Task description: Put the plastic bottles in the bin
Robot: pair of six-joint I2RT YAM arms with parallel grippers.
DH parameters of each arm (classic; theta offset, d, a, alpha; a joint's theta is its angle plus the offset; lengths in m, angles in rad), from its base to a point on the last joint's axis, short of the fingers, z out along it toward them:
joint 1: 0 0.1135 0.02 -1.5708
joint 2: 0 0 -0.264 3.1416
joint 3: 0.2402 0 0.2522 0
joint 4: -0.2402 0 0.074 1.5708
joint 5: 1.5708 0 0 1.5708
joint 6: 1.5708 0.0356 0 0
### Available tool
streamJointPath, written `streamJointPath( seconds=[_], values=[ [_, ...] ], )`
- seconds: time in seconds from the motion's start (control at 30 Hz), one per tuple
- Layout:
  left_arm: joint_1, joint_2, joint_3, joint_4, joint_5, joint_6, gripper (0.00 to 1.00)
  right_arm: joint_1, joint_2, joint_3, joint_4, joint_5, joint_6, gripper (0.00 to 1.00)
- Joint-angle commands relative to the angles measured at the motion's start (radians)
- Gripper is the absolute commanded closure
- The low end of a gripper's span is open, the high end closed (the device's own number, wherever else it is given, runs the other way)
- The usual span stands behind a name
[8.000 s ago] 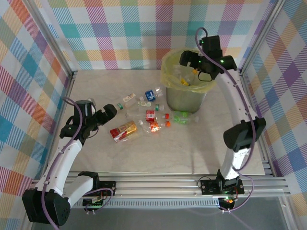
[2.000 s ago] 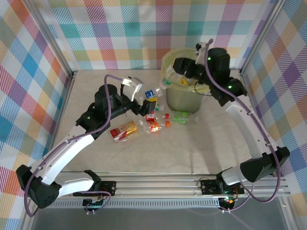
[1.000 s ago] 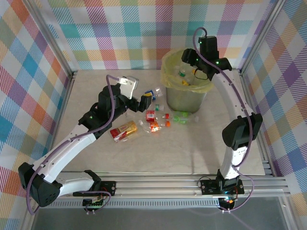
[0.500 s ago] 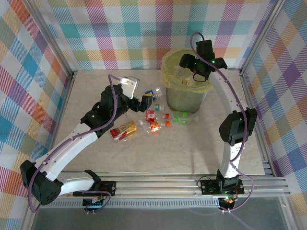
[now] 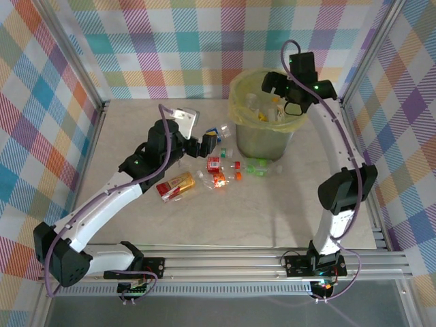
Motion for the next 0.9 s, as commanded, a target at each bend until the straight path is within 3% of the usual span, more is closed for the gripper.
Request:
streamJointPath(
  seconds=[0.0, 0.37, 0.6, 0.87],
  values=[
    [0.042, 0.063, 0.091, -0.066, -0.016, -0.009, 0.00, -0.003, -0.072, 0.020, -0.063, -0.056, -0.041, 0.00],
    [0.237, 0.436, 0.388, -0.267, 0.239, 0.075, 0.08, -0.001, -0.299, -0.179, -0.116, -0.127, -0.026, 0.00],
    [0.277, 0.666, 0.572, -0.376, 0.326, 0.181, 0.04, 0.006, -0.473, -0.389, -0.065, -0.138, 0.025, 0.00],
    [0.283, 0.892, 0.759, -0.446, 0.427, 0.220, 0.00, 0.014, -0.556, -0.512, -0.031, -0.146, 0.059, 0.00]
  ],
)
